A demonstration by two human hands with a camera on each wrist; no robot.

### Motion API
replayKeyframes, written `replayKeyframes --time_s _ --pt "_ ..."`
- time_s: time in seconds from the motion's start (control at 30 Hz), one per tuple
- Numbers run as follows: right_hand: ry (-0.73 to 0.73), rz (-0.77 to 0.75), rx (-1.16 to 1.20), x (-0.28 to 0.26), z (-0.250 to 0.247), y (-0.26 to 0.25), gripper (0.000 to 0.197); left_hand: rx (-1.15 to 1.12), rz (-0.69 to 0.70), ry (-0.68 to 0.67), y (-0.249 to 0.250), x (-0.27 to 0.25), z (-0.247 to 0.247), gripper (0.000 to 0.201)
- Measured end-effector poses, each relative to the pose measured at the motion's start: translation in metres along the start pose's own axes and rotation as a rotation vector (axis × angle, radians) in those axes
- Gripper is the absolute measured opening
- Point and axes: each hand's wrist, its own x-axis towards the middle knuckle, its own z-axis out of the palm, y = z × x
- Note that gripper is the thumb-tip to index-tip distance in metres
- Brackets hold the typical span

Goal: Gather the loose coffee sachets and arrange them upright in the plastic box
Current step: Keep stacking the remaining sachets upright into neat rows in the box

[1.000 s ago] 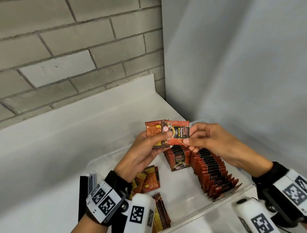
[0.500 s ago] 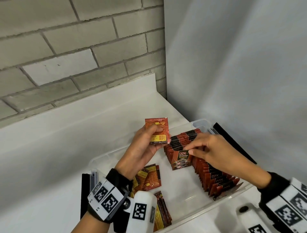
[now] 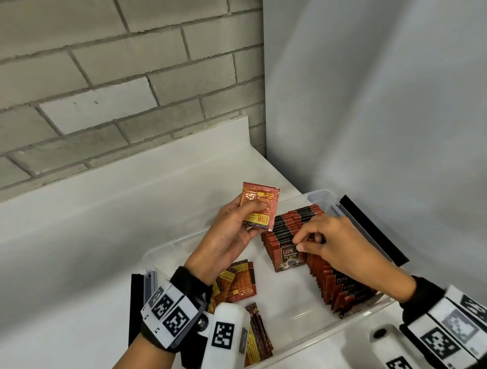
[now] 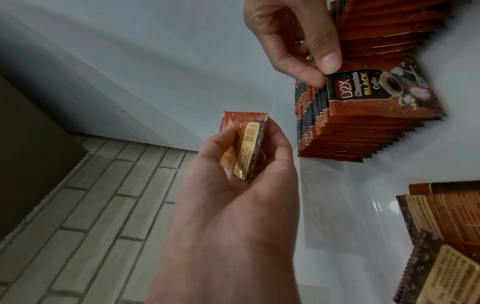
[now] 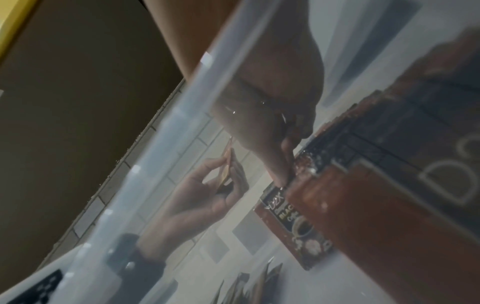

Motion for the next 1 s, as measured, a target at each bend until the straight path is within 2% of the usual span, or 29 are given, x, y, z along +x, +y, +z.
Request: replayKeyframes --time_s 0.17,0.3,0.37,0.53,0.67,0.7,0.73,0.8,0.83,0.87,0.97,1.0 --pt "0.046 0.003 0.112 0.000 -0.003 0.002 0.019 0.003 0.000 -0.044 0.000 -0.001 0.001 0.014" --pt "-0.007 0.057 0.574 -0.003 -0.010 -0.006 0.030 0.063 0.018 -0.093 -0.002 -0.003 0.002 0.015" --pt "-0.009 0.053 0.689 -0.005 -0.011 -0.009 0.030 0.113 0.023 -0.123 -0.003 -0.004 0.002 0.013" --pt "0.033 0.028 0.763 -0.005 -0.008 -0.011 0.020 0.211 0.035 -0.201 -0.003 -0.008 0.005 0.024" --pt "0.124 -0.022 0.813 -0.006 -0.010 -0.012 0.015 0.296 0.063 -0.323 0.000 -0.011 0.002 0.023" --pt "0.140 -0.035 0.821 -0.006 -0.011 -0.012 0.015 0.311 0.065 -0.372 0.002 -0.012 0.001 0.029" --pt "0.149 -0.045 0.823 -0.007 -0.011 -0.012 0.014 0.318 0.060 -0.420 0.003 -0.012 -0.001 0.043" --pt "0.151 -0.060 0.800 -0.007 -0.012 -0.011 0.014 0.323 0.006 -0.488 0.002 -0.013 -0.003 0.083" --pt "0.150 -0.065 0.783 -0.008 -0.011 -0.011 0.017 0.307 -0.034 -0.508 0.002 -0.013 -0.004 0.093" --pt "0.148 -0.067 0.769 -0.008 -0.011 -0.010 0.020 0.284 -0.067 -0.501 0.001 -0.013 -0.004 0.091" --pt "0.140 -0.071 0.778 -0.008 -0.011 -0.012 0.017 0.253 -0.094 -0.417 0.000 -0.012 0.001 0.047" --pt "0.137 -0.070 0.781 -0.008 -0.011 -0.012 0.018 0.245 -0.088 -0.395 -0.001 -0.011 0.002 0.041"
